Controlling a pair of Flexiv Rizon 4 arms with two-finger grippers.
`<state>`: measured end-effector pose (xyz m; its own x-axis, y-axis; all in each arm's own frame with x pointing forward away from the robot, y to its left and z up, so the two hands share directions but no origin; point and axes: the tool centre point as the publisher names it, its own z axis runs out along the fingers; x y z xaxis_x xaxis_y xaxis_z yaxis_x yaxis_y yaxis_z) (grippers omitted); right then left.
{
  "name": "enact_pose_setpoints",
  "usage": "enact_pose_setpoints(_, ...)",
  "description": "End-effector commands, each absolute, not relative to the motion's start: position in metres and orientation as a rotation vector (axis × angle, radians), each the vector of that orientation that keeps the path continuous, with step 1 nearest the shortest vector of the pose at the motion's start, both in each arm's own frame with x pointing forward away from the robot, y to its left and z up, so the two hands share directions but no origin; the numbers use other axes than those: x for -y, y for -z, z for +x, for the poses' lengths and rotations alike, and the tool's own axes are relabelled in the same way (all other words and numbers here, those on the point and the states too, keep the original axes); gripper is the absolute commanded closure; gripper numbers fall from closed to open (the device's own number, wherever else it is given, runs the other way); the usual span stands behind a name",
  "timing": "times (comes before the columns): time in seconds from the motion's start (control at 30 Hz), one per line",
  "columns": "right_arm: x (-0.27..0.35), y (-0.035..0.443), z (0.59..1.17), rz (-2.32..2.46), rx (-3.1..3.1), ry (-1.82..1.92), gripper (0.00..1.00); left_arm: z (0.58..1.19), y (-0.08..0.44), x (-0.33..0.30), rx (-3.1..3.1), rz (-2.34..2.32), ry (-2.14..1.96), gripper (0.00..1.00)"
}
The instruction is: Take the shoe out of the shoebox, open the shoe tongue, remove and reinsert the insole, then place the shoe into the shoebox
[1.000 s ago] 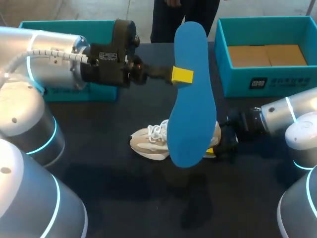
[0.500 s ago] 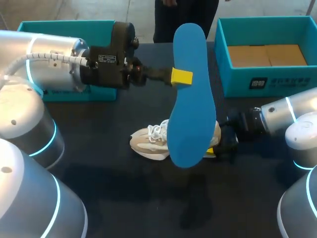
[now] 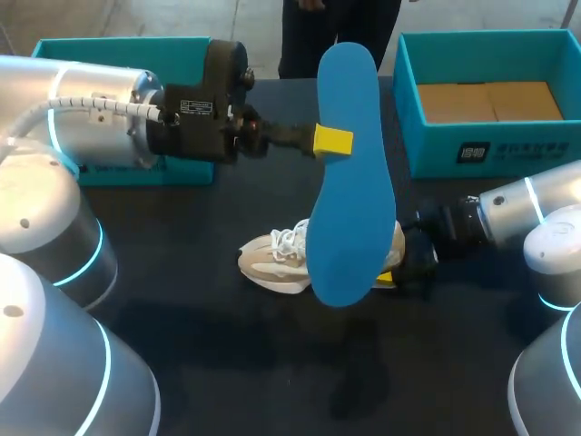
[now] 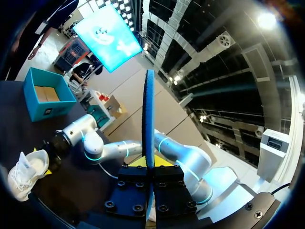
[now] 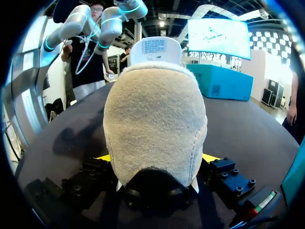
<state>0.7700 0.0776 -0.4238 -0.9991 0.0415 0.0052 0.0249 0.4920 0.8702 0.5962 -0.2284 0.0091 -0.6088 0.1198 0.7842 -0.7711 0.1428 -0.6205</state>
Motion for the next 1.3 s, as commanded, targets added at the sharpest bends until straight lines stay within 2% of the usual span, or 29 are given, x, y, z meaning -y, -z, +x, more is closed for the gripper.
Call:
enact_pose_setpoints(0.03, -0.070, 0.412, 0.765, 0.070, -2.719, -1.534, 0.00, 0.595, -0.007, 0.229, 1.693, 0.634, -1.563, 1.00)
enact_pose_setpoints(1.3, -0.060, 0.324, 0.757, 0.378, -3.039, -0.785, 0.00, 0.595, -0.007, 0.229, 1.693, 0.634, -1.563, 1.00)
